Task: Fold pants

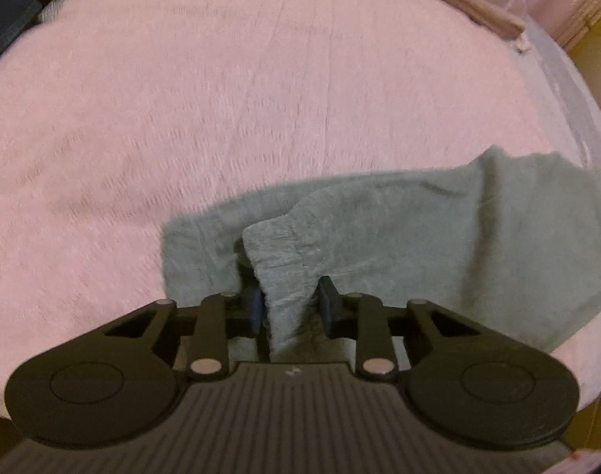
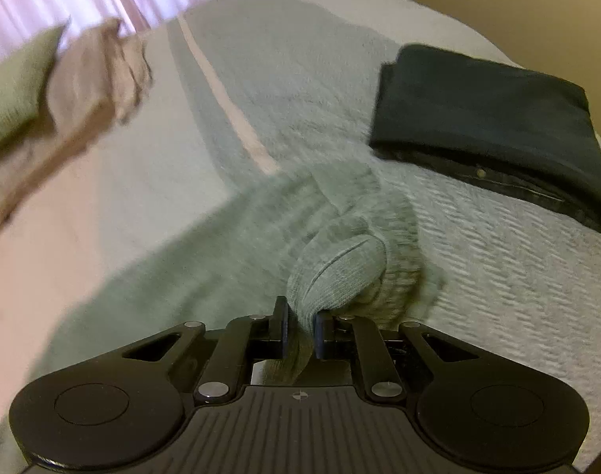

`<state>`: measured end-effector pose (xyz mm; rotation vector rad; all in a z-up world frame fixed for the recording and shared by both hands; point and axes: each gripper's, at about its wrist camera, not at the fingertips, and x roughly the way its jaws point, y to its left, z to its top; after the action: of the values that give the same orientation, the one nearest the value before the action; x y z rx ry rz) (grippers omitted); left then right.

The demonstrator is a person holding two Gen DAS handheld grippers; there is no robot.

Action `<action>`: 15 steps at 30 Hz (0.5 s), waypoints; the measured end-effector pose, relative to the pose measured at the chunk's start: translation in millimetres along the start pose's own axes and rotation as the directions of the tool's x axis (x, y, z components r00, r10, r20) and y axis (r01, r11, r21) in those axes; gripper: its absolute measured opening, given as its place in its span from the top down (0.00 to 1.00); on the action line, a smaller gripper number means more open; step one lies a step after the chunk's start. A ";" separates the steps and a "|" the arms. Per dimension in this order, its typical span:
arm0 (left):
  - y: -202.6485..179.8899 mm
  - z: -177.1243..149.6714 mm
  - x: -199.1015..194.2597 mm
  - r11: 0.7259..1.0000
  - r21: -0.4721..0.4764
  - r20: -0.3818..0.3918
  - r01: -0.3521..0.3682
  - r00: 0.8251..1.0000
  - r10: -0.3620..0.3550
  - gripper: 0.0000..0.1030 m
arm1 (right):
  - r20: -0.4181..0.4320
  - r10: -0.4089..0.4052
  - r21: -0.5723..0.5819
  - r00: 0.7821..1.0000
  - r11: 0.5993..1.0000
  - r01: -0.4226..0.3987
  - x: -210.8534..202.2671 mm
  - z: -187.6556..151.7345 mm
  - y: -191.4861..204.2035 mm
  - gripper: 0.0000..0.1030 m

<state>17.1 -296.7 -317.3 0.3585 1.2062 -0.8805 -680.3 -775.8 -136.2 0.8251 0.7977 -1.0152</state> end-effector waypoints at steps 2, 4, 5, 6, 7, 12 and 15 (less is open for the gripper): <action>4.8 9.2 -26.2 0.997 0.051 0.082 -0.055 0.995 0.051 0.78 | 0.006 0.003 -0.023 1.000 1.000 -0.003 -2.3 -0.9 9.4 0.91; 19.1 16.9 -36.9 0.999 0.042 0.096 -0.019 0.995 0.015 0.77 | 0.002 -0.018 -0.030 1.000 0.999 0.018 2.9 -4.4 13.9 0.91; 25.0 17.5 -30.6 0.999 0.034 0.066 -0.009 0.998 0.007 0.77 | 0.000 -0.026 -0.017 1.000 1.000 0.026 6.1 -5.7 13.0 0.91; 28.7 15.5 -19.1 0.999 0.034 0.026 -0.011 1.000 0.010 0.77 | -0.001 -0.033 0.004 0.999 0.999 0.033 8.7 -6.9 11.0 0.91; 29.9 11.5 -8.1 0.999 0.033 0.001 -0.016 1.000 0.015 0.76 | 0.000 -0.035 0.017 0.999 0.999 0.035 9.2 -7.2 8.9 0.91; 29.9 5.9 1.9 0.998 0.041 -0.026 -0.054 0.998 0.055 0.61 | -0.008 -0.009 0.025 1.000 1.000 0.009 2.5 -6.5 0.6 0.91; 17.9 15.4 -16.7 0.988 0.115 -0.021 -0.104 0.994 0.108 0.53 | -0.021 0.042 0.034 0.999 0.999 -0.041 0.6 -4.5 -8.5 0.90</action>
<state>39.1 -289.1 -300.1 0.5238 1.1539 -0.8563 -688.9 -774.6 -140.6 0.8796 0.7812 -0.9864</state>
